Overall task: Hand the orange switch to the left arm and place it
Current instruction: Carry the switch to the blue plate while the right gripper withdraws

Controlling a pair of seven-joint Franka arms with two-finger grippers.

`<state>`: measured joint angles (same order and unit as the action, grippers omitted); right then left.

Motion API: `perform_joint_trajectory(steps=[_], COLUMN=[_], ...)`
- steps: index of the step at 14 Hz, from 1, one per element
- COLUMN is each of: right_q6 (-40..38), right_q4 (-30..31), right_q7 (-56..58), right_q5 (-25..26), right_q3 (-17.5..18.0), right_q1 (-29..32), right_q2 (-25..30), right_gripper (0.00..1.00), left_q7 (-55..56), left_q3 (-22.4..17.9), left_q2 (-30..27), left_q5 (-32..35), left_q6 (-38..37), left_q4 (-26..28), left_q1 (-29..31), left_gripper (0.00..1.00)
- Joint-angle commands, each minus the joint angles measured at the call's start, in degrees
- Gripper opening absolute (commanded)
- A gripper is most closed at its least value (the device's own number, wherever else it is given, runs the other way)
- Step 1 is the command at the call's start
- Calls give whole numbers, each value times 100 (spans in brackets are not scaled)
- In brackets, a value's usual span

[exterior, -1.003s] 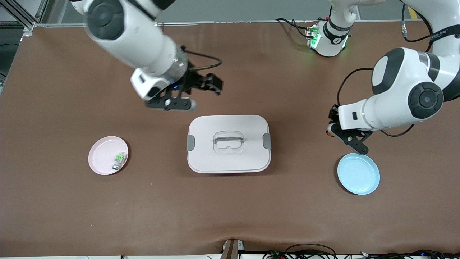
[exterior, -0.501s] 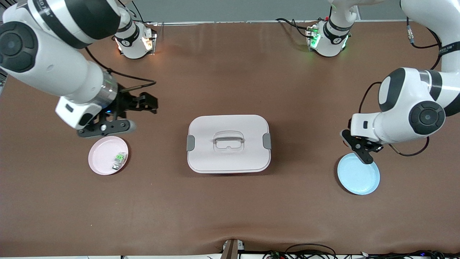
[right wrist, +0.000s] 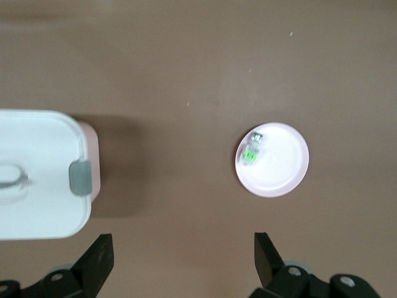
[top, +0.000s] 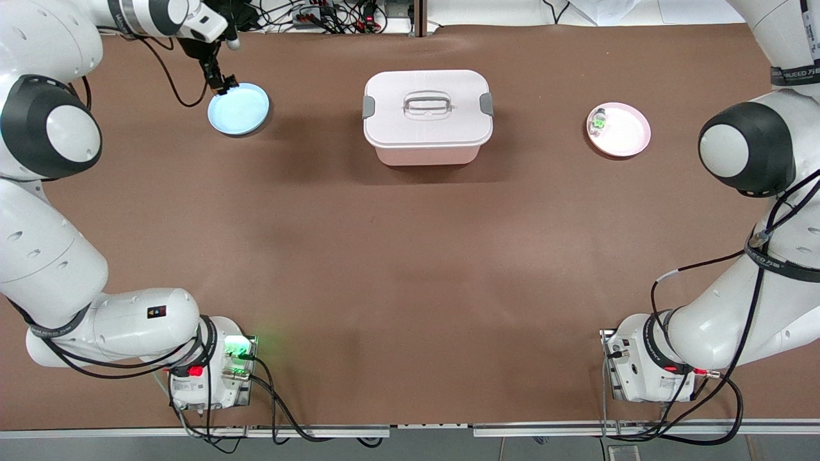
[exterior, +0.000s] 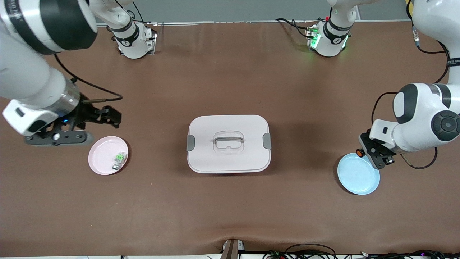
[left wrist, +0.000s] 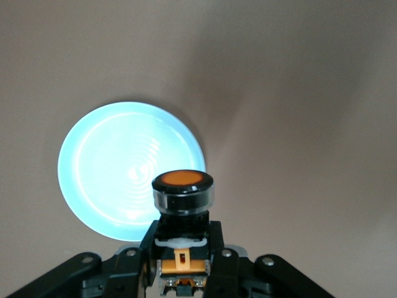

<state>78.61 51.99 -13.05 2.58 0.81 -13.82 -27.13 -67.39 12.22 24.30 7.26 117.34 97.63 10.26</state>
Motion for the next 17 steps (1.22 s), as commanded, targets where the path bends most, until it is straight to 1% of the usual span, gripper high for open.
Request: perform_joint_trajectory(steps=[1, 4, 9, 13, 17], right_q6=[259, 260, 304, 224, 137], right_q4=[75, 75, 83, 224, 268], right_q7=[162, 750, 787, 769, 752], right_q5=[67, 111, 85, 5, 84], right_q3=[104, 95, 95, 104, 95], right_q1=[458, 669, 1022, 1241, 1267], right_q2=[94, 103, 67, 76, 59], right_gripper=[100, 100, 100, 100, 100], left_q7=[-433, -1002, -2128, -2428, -2603], left_q3=[34, 34, 34, 34, 26], left_q2=[145, 382, 769, 1059, 1252], left_q5=[83, 83, 83, 83, 100], left_q6=[341, 780, 1440, 1774, 1976], left_q4=[2, 2, -16, -16, -33], left_q1=[81, 186, 336, 398, 389], left_gripper=[0, 0, 0, 0, 0])
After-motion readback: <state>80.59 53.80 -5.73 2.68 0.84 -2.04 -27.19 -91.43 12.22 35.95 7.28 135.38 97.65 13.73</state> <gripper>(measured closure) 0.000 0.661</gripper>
